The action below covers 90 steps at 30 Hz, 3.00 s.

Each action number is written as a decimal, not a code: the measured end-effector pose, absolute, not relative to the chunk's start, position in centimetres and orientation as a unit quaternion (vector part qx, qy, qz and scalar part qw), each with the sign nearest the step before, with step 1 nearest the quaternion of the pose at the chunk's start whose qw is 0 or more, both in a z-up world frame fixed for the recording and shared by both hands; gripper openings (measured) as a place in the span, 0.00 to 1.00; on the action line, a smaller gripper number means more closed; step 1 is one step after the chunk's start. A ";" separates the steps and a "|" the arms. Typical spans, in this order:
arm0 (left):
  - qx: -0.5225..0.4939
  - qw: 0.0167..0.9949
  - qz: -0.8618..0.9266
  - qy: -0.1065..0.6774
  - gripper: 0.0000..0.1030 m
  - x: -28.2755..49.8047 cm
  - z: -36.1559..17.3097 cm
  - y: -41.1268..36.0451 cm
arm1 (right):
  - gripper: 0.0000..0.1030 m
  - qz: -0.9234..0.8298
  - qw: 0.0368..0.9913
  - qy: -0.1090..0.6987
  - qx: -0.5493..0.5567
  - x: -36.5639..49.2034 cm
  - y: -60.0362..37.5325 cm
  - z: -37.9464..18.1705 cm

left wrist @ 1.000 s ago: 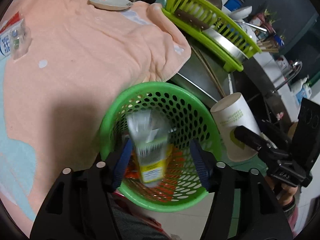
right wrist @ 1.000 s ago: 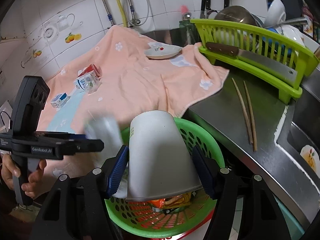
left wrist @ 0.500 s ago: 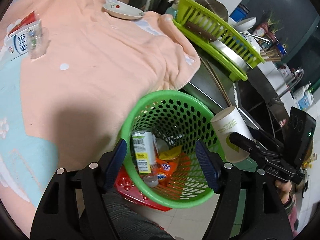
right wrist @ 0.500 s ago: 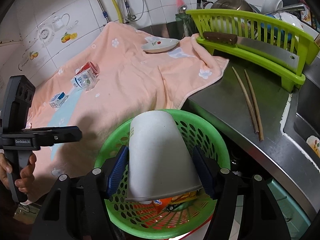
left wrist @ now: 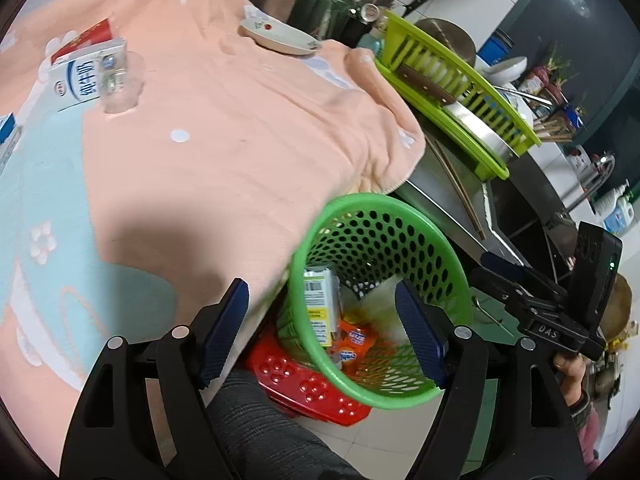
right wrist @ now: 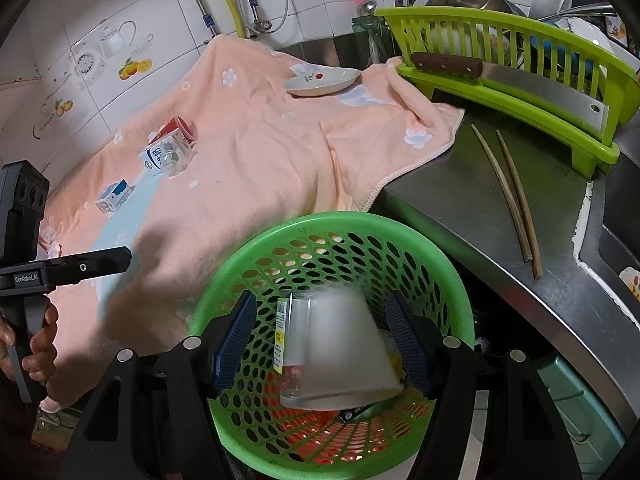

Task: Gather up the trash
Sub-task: 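Move the left tool to the white-and-blue milk carton while the right tool reaches the clear plastic cup, then grasp the milk carton with the left tool while the right tool grasps the plastic cup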

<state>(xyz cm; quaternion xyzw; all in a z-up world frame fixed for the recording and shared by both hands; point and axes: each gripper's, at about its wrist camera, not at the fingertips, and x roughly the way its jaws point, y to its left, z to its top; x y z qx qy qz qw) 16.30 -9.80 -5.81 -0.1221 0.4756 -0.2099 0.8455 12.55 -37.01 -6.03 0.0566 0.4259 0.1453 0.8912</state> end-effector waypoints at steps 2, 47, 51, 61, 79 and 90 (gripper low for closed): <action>-0.127 0.847 -0.204 0.474 0.73 16.4 -5.8 -9.1 | 0.66 0.147 0.891 0.426 0.055 12.7 -36.8 -5.9; -0.264 0.861 0.026 0.435 0.73 18.1 -7.8 16.4 | 0.75 0.326 0.835 0.440 -0.053 31.8 -6.7 -5.2; -0.270 0.860 0.040 0.431 0.73 19.0 -7.6 17.9 | 0.75 0.322 0.831 0.449 -0.056 34.1 -4.6 -6.1; -0.290 0.854 0.066 0.427 0.73 21.4 -7.6 21.2 | 0.75 0.312 0.826 0.466 -0.051 38.4 -1.5 -7.7; -0.371 0.806 0.154 0.434 0.84 28.1 -7.5 25.2 | 0.55 0.309 0.825 0.471 -0.035 40.6 -0.8 -8.6; -0.413 0.772 0.216 0.433 0.87 30.9 -8.1 26.6 | 0.55 0.325 0.831 0.448 -0.051 39.0 -2.1 -8.0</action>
